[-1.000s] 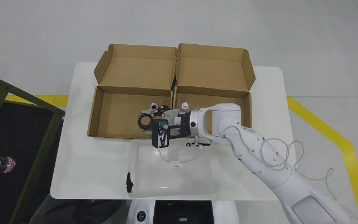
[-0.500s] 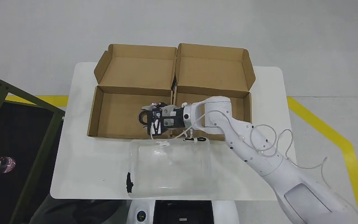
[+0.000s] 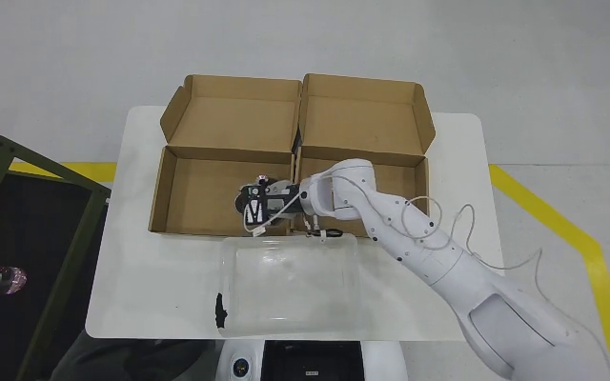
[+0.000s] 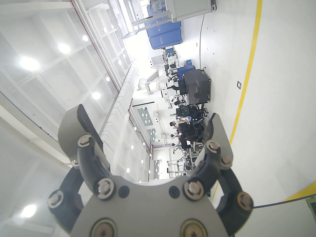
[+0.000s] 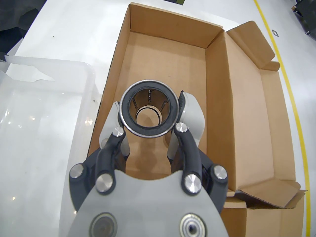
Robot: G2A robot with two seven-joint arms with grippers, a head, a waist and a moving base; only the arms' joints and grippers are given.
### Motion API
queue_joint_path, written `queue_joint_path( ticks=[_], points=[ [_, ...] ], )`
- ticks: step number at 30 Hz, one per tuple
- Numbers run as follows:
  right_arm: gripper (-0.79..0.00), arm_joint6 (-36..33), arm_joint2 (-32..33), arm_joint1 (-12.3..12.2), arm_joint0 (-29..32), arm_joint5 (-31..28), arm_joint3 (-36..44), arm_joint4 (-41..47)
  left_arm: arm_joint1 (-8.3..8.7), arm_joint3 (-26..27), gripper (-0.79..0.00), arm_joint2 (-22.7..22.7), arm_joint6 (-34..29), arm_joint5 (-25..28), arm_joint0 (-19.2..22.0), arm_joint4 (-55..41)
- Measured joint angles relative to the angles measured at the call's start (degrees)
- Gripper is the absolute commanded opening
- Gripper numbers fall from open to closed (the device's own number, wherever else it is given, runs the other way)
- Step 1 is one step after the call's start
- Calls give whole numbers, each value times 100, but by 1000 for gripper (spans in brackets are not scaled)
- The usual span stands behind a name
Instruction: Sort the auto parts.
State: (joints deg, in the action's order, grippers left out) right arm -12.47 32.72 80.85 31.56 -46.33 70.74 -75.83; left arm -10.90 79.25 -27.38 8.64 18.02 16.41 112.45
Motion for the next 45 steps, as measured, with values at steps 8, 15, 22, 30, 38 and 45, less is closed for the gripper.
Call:
queue_joint_path(
  ticks=[8, 15, 22, 30, 38, 45],
  points=[
    [-785, 102, -231, 218, -143, -29, -613, 70, 0, 0, 0, 0, 0, 0, 0, 0],
    [-736, 137, -332, 361, -240, -71, -993, 74, 0, 0, 0, 0, 0, 0, 0, 0],
    [-554, 114, -387, 474, -298, -101, -1292, 38, 0, 0, 0, 0, 0, 0, 0, 0],
    [-437, 114, -374, 543, -318, -145, -1435, -12, 0, 0, 0, 0, 0, 0, 0, 0],
    [-277, 90, -295, 559, -314, -215, -1413, -93, 0, 0, 0, 0, 0, 0, 0, 0],
    [-265, 163, -172, 548, -277, -231, -1317, -121, 0, 0, 0, 0, 0, 0, 0, 0]
  ],
)
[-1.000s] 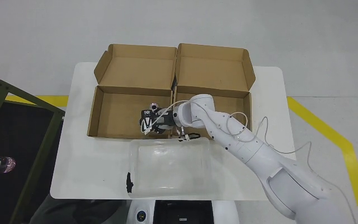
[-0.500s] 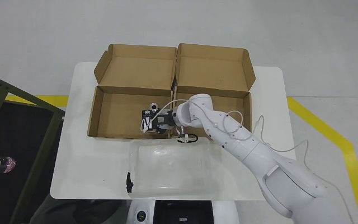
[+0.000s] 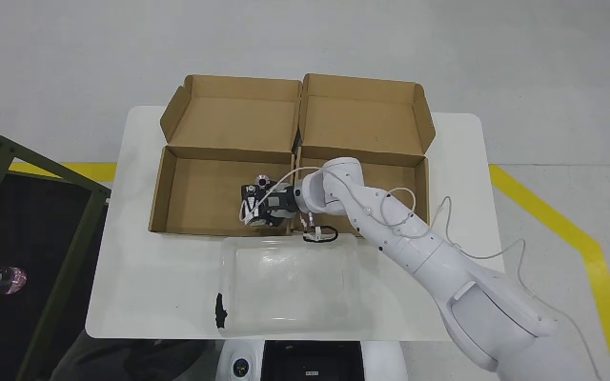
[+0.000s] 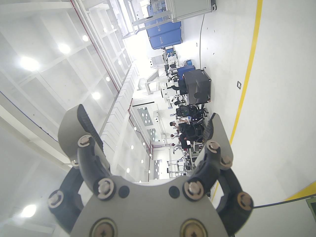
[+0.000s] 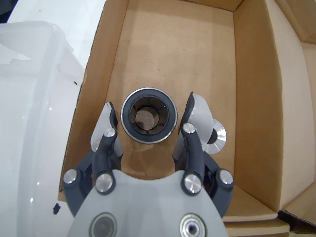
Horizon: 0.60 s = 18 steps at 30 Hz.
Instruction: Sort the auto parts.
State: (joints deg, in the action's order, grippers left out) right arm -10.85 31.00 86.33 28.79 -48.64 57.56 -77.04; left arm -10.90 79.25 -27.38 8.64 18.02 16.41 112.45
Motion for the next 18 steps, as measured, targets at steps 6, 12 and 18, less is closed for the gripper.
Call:
queue_joint_path(
  ticks=[6, 12, 18],
  points=[
    [-246, 61, 161, -35, 5, 24, 276, -77, 0, 0, 0, 0, 0, 0, 0, 0],
    [-225, 117, 389, -103, 71, 35, 673, -111, 0, 0, 0, 0, 0, 0, 0, 0],
    [-197, 157, 773, -256, 316, -16, 1289, -107, 0, 0, 0, 0, 0, 0, 0, 0]
  ],
)
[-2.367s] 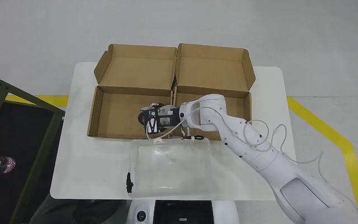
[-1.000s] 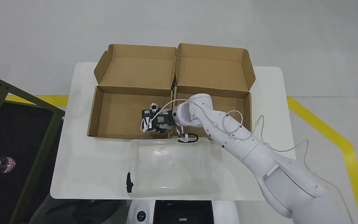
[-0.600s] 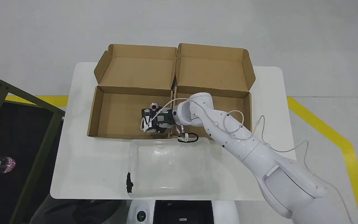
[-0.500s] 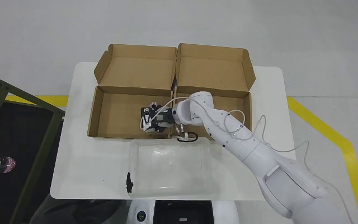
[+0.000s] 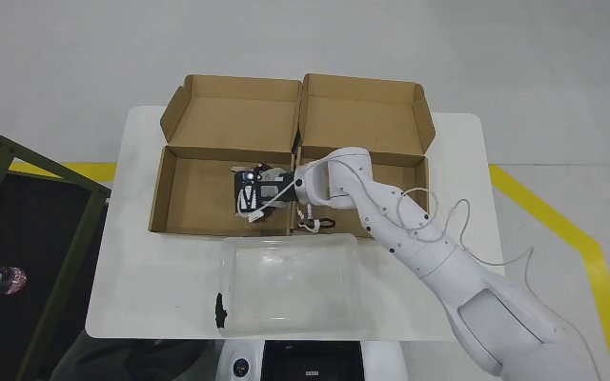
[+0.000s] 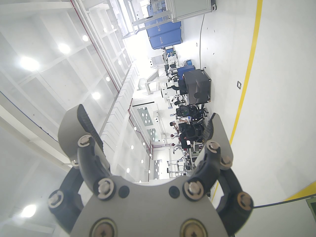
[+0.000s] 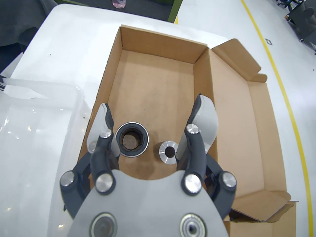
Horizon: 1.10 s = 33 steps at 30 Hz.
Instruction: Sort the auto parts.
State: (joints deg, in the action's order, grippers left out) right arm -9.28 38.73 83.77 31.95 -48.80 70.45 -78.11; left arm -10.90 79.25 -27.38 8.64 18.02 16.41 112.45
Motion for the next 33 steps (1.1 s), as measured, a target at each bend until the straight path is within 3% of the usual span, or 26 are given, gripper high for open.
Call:
queue_joint_path(
  ticks=[12, 15, 24, 33],
  points=[
    [-95, -210, 1158, -494, 1277, -94, 1729, -180, 0, 0, 0, 0, 0, 0, 0, 0],
    [0, -248, 1485, -612, 1674, -87, 2141, -238, 0, 0, 0, 0, 0, 0, 0, 0],
    [0, -82, 2577, -927, 2971, 33, 3129, -287, 0, 0, 0, 0, 0, 0, 0, 0],
    [0, 526, 3701, -1171, 4268, 271, 3705, -522, 0, 0, 0, 0, 0, 0, 0, 0]
  ],
)
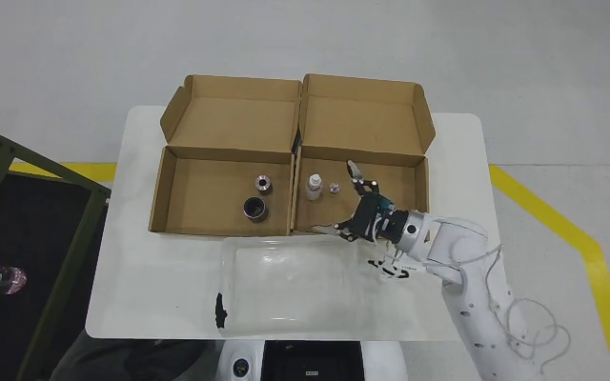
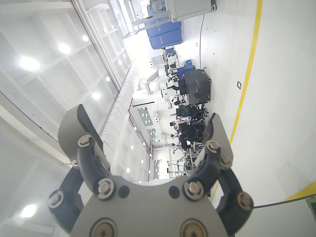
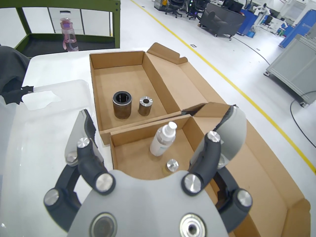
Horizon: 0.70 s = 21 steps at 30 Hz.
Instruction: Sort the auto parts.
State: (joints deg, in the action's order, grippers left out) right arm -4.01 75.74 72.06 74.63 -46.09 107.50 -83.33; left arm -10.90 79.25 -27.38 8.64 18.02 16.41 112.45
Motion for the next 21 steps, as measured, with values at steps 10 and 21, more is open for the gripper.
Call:
queue_joint_path(
  ticks=[10, 21],
  points=[
    [0, 667, 1226, -200, 1160, 275, 241, -239, 0, 0, 0, 0, 0, 0, 0, 0],
    [0, 1122, 2101, -326, 2021, 434, 622, -404, 0, 0, 0, 0, 0, 0, 0, 0]
  ],
)
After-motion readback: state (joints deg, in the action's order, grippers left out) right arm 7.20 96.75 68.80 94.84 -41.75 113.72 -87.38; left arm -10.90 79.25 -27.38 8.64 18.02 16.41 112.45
